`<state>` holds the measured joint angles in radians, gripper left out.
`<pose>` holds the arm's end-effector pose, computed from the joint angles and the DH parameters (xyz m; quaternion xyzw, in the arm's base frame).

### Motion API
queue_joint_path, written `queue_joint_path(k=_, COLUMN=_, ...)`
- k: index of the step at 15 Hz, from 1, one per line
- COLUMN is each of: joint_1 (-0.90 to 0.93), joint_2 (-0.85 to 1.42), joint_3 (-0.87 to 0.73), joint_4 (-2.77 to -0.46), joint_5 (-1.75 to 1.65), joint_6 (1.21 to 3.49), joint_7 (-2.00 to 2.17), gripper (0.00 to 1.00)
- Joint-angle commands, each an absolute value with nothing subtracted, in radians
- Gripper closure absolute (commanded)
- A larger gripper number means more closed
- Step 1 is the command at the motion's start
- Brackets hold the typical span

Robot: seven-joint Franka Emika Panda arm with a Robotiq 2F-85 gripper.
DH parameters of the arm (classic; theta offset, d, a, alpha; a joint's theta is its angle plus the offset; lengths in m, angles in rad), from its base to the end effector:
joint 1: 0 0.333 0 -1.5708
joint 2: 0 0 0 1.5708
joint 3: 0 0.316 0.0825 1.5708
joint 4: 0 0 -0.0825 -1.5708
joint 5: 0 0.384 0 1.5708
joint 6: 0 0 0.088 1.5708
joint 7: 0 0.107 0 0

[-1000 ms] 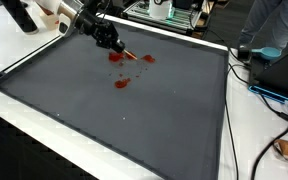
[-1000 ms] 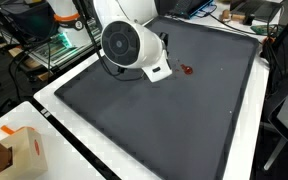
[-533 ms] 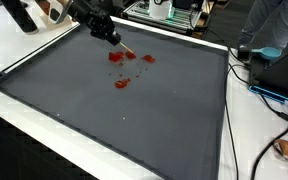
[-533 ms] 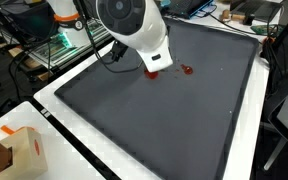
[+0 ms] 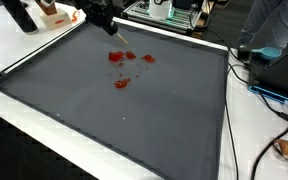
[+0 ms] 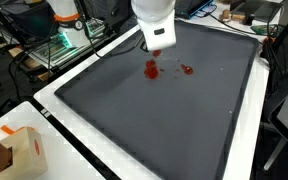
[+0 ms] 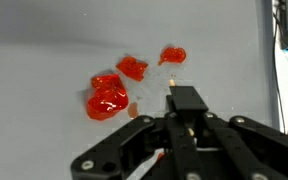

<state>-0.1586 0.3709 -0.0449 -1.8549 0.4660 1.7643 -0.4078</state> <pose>0.5792 -0.0778 0.3011 -0.9538 -0.0019 0.1507 0.2598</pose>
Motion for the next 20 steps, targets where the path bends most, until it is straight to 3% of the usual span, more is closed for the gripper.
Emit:
queue_joint_path(k=1, joint_1=-0.122, joint_2=0.318, joint_3=-0.060, joint_4=-1.881, joint_5=0.356, joint_6=1.811, joint_7=-0.242, gripper=0.97)
queue_joint_path(k=11, joint_1=-0.033, joint_2=0.281, joint_3=-0.081, joint_4=-1.907, joint_5=0.027, joint_6=1.963, joint_7=0.204, gripper=0.97)
queue_joint_path(k=20, joint_1=0.040, joint_2=0.311, joint_3=-0.098, joint_4=-1.908, joint_5=-0.251, joint_6=1.939, joint_7=0.508, gripper=0.97)
